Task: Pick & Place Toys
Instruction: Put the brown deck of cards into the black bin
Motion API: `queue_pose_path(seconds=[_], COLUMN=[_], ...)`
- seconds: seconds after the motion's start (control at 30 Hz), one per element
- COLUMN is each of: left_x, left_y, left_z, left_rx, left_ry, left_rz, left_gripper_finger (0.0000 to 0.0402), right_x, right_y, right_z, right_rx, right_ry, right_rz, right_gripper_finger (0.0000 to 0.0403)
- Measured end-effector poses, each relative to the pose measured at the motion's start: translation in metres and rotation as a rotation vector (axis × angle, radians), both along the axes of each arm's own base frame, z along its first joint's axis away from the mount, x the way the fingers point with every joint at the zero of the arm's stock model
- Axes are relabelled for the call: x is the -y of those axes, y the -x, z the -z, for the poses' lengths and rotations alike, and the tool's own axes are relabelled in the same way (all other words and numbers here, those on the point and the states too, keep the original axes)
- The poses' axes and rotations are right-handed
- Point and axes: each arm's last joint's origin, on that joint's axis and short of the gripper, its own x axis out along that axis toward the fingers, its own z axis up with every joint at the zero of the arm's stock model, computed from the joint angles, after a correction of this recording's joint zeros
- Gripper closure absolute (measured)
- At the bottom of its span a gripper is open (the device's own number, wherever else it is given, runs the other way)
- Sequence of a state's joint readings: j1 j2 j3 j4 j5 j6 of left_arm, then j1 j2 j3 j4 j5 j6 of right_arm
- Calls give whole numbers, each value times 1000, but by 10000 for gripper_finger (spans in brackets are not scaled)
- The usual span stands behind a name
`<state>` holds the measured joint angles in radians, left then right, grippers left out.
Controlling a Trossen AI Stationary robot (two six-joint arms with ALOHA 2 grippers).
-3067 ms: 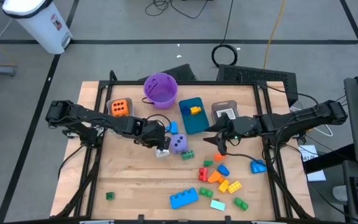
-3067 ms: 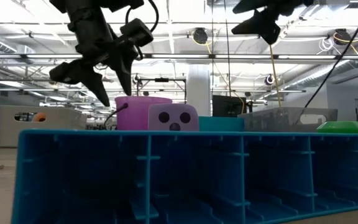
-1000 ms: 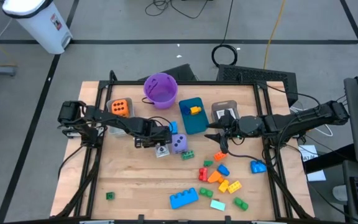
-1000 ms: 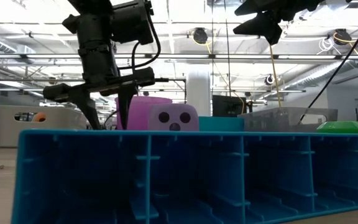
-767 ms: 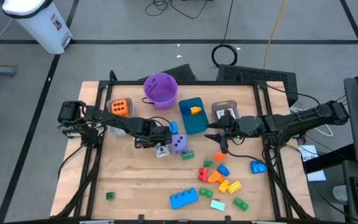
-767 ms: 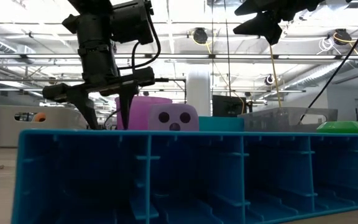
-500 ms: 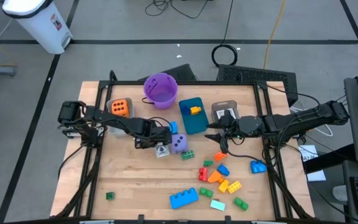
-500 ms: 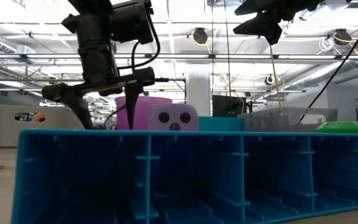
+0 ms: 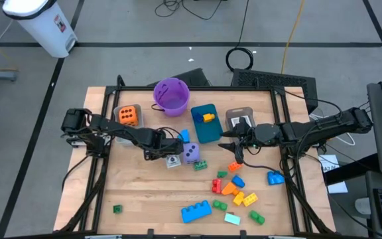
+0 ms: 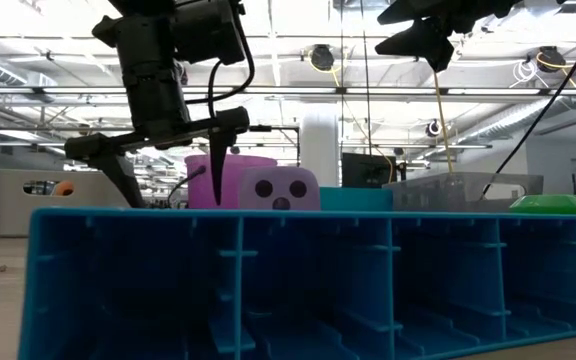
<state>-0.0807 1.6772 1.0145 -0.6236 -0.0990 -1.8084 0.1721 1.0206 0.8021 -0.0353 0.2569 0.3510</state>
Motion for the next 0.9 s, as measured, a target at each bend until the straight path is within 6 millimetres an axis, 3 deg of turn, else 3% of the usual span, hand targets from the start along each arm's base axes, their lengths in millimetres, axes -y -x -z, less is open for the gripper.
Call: queue_pose_path(seconds=[0.3,0.6,0.9], left_x=[-1,2,2], left_y=[0,-13,-15], left_z=[0,22,26], left_rx=[3,7,-1], left_ry=[-12,34,42], left_rz=[-16,-2,19], left_gripper_finger=[4,4,5], right_x=[0,0,0], right_y=[0,0,0], right_z=[0,0,1], right_rx=[0,-1,-6], right_ry=[0,-3,-6], right_rz=[0,1,2], right_gripper_finger=[193,193,193])
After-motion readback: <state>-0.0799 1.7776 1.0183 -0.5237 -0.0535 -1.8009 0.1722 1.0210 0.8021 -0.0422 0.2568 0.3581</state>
